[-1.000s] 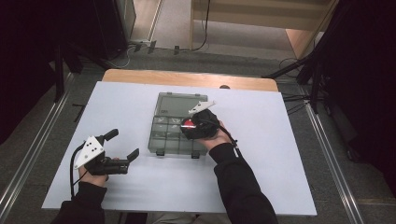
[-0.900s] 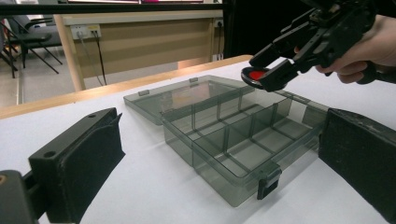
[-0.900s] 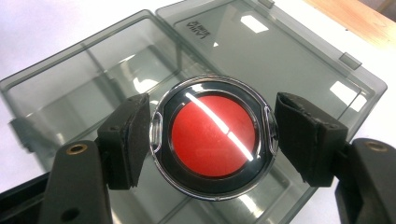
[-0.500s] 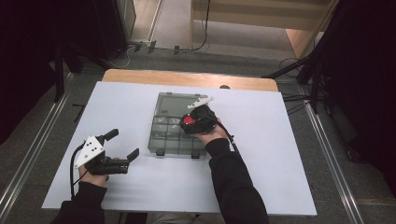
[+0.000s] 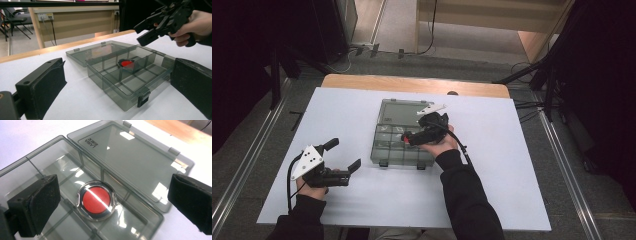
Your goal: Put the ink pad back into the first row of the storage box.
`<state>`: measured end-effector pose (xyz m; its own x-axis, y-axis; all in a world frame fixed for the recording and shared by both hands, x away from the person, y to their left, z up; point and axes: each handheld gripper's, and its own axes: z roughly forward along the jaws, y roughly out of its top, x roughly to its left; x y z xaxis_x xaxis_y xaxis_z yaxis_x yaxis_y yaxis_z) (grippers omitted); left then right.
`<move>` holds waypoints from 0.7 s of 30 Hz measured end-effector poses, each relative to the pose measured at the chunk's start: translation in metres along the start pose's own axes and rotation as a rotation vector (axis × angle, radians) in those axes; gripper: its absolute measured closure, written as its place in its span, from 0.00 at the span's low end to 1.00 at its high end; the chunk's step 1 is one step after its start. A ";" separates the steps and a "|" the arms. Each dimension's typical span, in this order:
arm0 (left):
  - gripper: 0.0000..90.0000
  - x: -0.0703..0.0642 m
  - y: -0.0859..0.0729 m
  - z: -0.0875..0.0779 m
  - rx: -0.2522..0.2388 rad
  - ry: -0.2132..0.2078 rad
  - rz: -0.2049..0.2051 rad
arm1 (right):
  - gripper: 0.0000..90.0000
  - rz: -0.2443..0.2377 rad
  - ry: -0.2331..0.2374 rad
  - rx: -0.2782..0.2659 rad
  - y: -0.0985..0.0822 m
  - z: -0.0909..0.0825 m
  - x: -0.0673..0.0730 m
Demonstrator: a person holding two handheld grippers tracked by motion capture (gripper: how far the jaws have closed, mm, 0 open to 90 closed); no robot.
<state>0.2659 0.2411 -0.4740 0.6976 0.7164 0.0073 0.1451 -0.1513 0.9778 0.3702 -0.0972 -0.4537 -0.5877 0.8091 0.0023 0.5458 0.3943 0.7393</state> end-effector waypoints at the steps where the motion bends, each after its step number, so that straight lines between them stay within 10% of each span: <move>1: 0.00 0.000 0.000 0.000 0.000 0.000 0.000 | 0.00 -0.002 0.000 -0.003 0.000 -0.003 0.000; 21: 0.00 -0.001 0.000 0.000 0.000 -0.001 0.001 | 0.00 0.007 -0.006 -0.035 -0.032 -0.053 -0.017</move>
<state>0.2653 0.2400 -0.4743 0.6984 0.7156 0.0077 0.1450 -0.1520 0.9777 0.3305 -0.1467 -0.4416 -0.5801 0.8145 0.0041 0.5291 0.3730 0.7622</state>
